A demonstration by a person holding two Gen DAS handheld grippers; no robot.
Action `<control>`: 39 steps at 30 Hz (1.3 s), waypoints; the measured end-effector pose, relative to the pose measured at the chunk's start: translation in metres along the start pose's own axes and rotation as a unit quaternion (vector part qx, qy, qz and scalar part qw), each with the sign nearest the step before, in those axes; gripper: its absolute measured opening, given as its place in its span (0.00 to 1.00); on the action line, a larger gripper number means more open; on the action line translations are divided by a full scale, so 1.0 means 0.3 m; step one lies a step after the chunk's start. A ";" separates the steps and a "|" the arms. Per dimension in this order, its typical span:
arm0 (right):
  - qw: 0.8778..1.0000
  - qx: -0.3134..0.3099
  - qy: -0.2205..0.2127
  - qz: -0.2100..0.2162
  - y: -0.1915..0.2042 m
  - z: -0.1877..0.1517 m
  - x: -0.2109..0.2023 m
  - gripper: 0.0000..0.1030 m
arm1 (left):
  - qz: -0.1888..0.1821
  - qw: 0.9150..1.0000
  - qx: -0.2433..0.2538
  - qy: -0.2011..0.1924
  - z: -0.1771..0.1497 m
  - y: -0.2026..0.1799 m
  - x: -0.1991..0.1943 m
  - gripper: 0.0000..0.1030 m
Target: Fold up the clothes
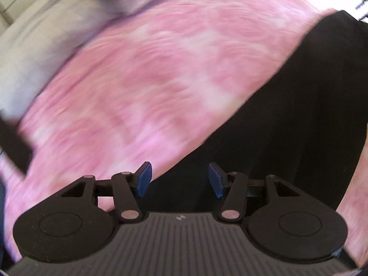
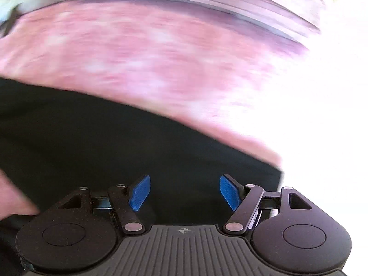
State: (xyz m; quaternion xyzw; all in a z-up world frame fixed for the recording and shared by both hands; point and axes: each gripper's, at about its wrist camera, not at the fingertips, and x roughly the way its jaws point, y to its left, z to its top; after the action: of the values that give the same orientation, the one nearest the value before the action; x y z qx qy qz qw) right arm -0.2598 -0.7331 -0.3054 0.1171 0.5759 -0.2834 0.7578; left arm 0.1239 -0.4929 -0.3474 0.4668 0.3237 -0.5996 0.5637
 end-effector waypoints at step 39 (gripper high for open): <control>0.999 -0.013 -0.049 -0.016 -0.137 -0.032 0.004 0.52 | 0.117 0.988 -0.101 0.023 0.057 0.061 -0.213 0.38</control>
State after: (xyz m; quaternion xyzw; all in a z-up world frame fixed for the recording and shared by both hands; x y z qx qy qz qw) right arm -0.2904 -0.7620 -0.3033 0.0833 0.5433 -0.2936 0.7821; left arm 0.1339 -0.4876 -0.2797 0.4558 0.3390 -0.4828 0.6665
